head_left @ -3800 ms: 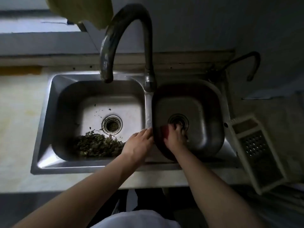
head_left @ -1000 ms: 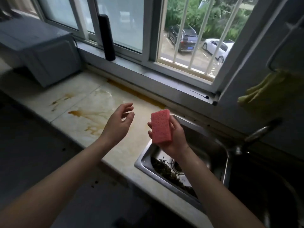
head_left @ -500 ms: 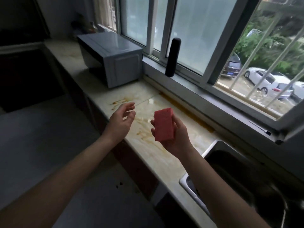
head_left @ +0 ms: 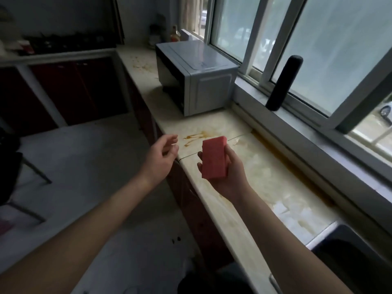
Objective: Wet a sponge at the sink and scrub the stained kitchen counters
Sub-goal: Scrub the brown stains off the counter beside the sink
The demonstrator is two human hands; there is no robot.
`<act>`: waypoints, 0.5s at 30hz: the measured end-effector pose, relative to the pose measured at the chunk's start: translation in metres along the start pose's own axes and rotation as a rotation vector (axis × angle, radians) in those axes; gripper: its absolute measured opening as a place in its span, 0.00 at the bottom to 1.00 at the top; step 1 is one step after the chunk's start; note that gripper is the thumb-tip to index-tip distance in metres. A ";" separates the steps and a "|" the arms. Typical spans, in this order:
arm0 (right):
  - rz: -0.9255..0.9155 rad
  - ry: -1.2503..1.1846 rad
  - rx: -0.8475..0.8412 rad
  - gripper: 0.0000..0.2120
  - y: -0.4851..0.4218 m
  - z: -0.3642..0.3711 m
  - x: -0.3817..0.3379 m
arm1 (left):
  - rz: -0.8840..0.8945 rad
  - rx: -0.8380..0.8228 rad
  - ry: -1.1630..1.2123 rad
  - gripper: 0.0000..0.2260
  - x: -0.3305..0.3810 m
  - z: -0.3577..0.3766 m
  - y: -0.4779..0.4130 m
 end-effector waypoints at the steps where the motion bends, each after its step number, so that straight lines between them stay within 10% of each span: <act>1: 0.004 0.001 -0.007 0.28 -0.011 0.000 0.000 | 0.003 0.001 -0.017 0.14 -0.001 -0.001 -0.007; 15: 0.076 -0.094 0.014 0.29 -0.166 -0.021 -0.020 | -0.069 -0.065 -0.139 0.13 -0.052 0.000 -0.146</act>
Point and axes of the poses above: each hand's wrist, its own y-axis away from the middle knuckle, its own z-axis out of the palm, x = y × z, the point moved 9 cm from there along -y, towards the middle knuckle, and after that the axes turned 4 degrees about -x, right-handed, at the moved point
